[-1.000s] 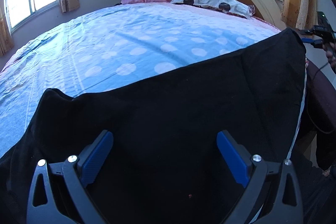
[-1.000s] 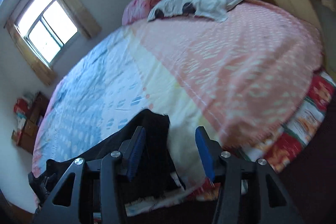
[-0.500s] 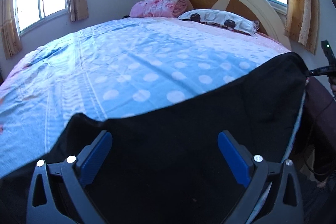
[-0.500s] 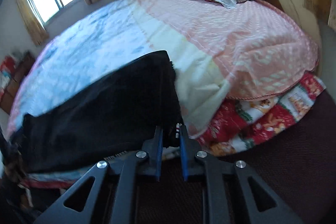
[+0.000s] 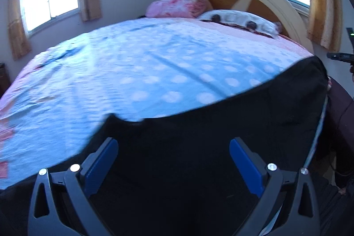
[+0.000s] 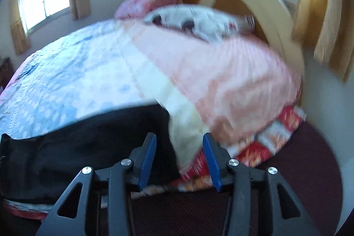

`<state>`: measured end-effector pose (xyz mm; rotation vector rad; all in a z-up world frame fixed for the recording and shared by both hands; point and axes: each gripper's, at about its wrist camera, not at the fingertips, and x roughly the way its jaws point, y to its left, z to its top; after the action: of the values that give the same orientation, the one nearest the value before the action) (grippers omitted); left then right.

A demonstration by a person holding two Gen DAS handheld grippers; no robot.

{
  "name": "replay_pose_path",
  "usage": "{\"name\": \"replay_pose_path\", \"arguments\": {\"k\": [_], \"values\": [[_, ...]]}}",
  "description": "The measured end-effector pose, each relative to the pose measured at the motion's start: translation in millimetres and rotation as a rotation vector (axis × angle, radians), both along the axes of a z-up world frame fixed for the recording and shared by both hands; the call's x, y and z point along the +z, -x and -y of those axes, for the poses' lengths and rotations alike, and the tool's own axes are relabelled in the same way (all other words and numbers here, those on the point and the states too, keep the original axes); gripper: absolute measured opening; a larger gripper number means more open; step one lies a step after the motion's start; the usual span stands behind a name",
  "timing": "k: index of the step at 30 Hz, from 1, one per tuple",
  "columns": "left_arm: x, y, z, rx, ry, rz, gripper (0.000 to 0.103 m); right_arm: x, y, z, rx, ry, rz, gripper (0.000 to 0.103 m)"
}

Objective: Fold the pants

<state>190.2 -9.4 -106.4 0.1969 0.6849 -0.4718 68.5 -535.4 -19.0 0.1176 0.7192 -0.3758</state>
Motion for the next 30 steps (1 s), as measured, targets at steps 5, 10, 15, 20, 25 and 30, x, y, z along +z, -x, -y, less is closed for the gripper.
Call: {"name": "replay_pose_path", "arguments": {"k": [5, 10, 15, 20, 25, 30], "values": [[-0.4, -29.4, -42.0, 0.127, 0.026, -0.037, 0.103, -19.6, -42.5, -60.6, 0.360, -0.194, -0.035, 0.046], [-12.4, -58.2, -49.7, 0.188, 0.002, -0.065, 0.103, -53.5, -77.9, -105.8, 0.453, -0.289, -0.117, 0.046], [1.5, -25.0, -57.3, 0.182, 0.049, -0.018, 0.103, -51.3, -122.0, -193.2, 0.734, -0.532, -0.154, 0.046], [1.9, 6.7, -69.0, 0.211, -0.004, 0.013, 0.103, -52.2, -175.2, -294.4, 0.954, -0.698, -0.233, 0.046], [-24.8, 15.5, -90.9, 0.252, -0.008, -0.041, 0.103, -80.9, -236.9, -367.1, 0.981, -0.831, -0.327, 0.046], [-36.3, 11.2, -106.7, 0.283, 0.035, -0.067, 0.103, -113.9, -278.4, -408.0, 0.956, -0.870, -0.428, 0.046]]}}
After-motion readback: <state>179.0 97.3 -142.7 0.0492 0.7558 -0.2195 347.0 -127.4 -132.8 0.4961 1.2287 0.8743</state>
